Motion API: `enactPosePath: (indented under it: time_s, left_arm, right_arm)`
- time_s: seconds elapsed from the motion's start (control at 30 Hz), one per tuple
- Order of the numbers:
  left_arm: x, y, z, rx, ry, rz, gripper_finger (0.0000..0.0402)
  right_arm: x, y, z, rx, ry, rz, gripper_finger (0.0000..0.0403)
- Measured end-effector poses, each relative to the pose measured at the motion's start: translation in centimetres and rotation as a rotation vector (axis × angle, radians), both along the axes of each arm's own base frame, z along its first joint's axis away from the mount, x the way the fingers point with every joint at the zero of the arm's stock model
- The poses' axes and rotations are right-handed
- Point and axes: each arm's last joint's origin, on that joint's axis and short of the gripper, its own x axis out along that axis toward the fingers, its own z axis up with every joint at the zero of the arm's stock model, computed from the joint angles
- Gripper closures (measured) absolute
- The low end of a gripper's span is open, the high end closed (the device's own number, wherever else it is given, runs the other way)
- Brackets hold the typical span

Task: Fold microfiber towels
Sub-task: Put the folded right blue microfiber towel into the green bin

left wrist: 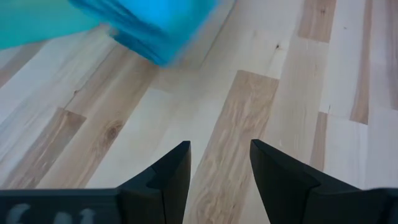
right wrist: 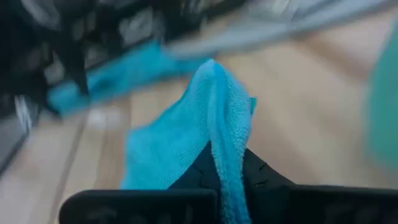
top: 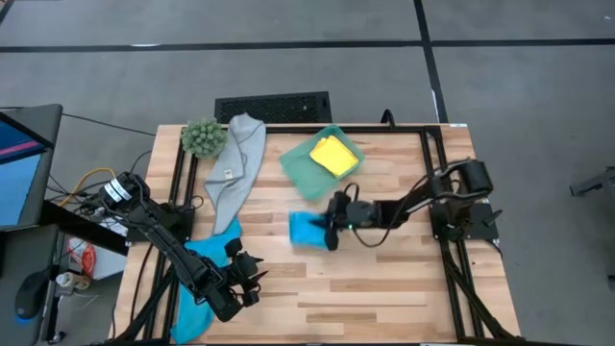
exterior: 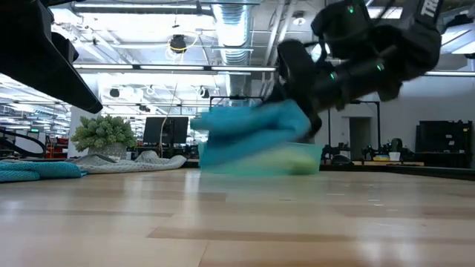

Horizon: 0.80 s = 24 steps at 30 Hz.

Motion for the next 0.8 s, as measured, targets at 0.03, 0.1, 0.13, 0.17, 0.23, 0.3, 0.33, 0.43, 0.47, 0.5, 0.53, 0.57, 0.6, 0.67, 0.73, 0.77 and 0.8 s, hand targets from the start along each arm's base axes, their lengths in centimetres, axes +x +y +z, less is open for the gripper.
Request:
enactPosePath:
  time_s: [0.03,0.1,0.13,0.17,0.23,0.3,0.33,0.43,0.47,0.5,0.53,0.57,0.6,0.67,0.73,0.77,0.8]
  left_arm:
    - [0.0,0.0,0.0,0.0,0.0,0.0,0.0242]
    - [0.0,0.0,0.0,0.0,0.0,0.0,0.0242]
    - [0.0,0.0,0.0,0.002,0.0,0.0,0.0242]
    - [0.0,0.0,0.0,0.008,0.0,0.002,0.0242]
    - [-0.1,0.1,0.0,0.02,-0.001,0.006,0.0242]
    - [-0.1,0.1,0.0,0.027,-0.004,0.009,0.0242]
    - [-0.1,0.2,0.0,0.03,-0.007,0.01,0.0242]
    - [-0.1,0.2,0.0,0.038,-0.013,0.014,0.0242]
    - [-0.1,0.2,0.0,0.039,-0.013,0.014,0.0242]
    - [-0.1,0.2,0.0,0.04,-0.012,0.014,0.0242]
    - [-0.1,0.2,0.0,0.04,-0.012,0.014,0.0242]
    - [-0.1,0.2,0.0,0.04,-0.012,0.014,0.0242]
    - [-0.1,0.2,0.0,0.041,-0.012,0.015,0.0242]
    - [-0.1,0.2,0.0,0.042,-0.013,0.015,0.0242]
    - [-0.1,0.2,0.0,0.042,-0.013,0.016,0.0242]
    - [-0.1,0.2,0.0,0.043,-0.013,0.015,0.0242]
    - [-0.1,0.2,0.0,0.043,-0.013,0.015,0.0242]
  right_arm:
    - [0.0,-0.4,0.7,-0.001,-0.021,-0.013,0.0379]
    - [-0.2,-1.3,2.1,-0.012,-0.061,-0.038,0.0379]
    - [-0.3,-1.8,3.0,-0.018,-0.094,-0.063,0.0379]
    - [-0.3,-2.4,3.9,-0.025,-0.129,-0.103,0.0379]
    - [-0.6,-4.0,5.2,-0.049,-0.169,-0.204,0.0379]
    - [-0.8,-5.6,6.0,-0.079,-0.205,-0.293,0.0379]
    - [-0.9,-6.4,6.5,-0.089,-0.226,-0.322,0.0379]
    - [-0.9,-8.9,7.6,-0.096,-0.262,-0.393,0.0379]
    - [-0.8,-9.6,7.8,-0.096,-0.266,-0.416,0.0379]
    - [-0.6,-10.4,7.8,-0.094,-0.27,-0.44,0.0379]
    - [-0.3,-11.1,7.7,-0.094,-0.266,-0.46,0.0379]
    - [-0.2,-11.7,7.4,-0.094,-0.254,-0.479,0.0379]
    - [0.1,-12.1,7.2,-0.092,-0.249,-0.491,0.0379]
    - [0.9,-12.7,6.4,-0.068,-0.243,-0.507,0.0379]
    - [1.5,-13.1,5.1,-0.049,-0.21,-0.514,0.0379]
    - [1.9,-13.3,4.6,-0.038,-0.2,-0.519,0.0379]
    - [2.3,-13.4,4.0,-0.025,-0.191,-0.524,0.0379]
